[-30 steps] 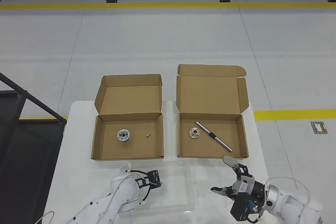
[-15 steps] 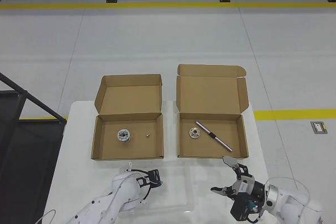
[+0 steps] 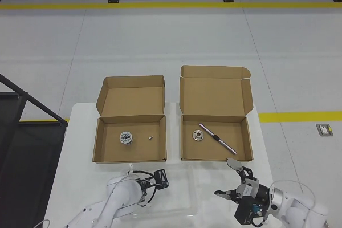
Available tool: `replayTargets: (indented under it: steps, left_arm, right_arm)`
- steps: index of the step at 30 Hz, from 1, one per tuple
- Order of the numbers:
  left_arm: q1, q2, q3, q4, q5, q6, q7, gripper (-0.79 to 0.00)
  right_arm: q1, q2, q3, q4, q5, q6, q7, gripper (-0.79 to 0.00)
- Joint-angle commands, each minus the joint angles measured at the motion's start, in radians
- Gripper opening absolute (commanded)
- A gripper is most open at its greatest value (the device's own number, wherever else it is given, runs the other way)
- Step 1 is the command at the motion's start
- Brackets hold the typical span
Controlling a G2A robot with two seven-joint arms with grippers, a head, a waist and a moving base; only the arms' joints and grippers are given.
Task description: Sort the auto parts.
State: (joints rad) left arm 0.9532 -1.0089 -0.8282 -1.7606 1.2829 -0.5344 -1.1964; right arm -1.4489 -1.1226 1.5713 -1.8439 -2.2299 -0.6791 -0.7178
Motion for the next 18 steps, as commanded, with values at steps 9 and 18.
replayTargets:
  steps: [9,18]
  left_arm:
    - [0.183,0.061,-0.328,-0.143,-0.188,-0.066,0.368,-0.785]
    - [0.337,0.089,-0.595,-0.082,-0.402,-0.269,0.830,-0.785]
  right_arm:
    - [0.000,0.000,0.000,0.000,0.000,0.000,0.000,0.000]
    - [0.000,0.000,0.000,0.000,0.000,0.000,0.000,0.000]
